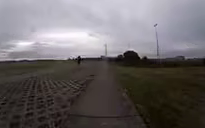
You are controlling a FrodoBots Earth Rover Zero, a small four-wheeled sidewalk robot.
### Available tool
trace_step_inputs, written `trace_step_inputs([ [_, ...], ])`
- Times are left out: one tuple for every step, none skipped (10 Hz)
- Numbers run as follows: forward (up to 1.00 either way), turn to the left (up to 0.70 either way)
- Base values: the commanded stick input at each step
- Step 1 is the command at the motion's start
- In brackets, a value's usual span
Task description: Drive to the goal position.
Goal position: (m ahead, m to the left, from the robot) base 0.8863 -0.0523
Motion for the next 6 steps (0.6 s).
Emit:
trace_step_inputs([
  [0.5, 0.0],
  [0.5, 0.0],
  [0.5, 0.0],
  [0.5, 0.0],
  [0.5, 0.0],
  [0.5, 0.0],
])
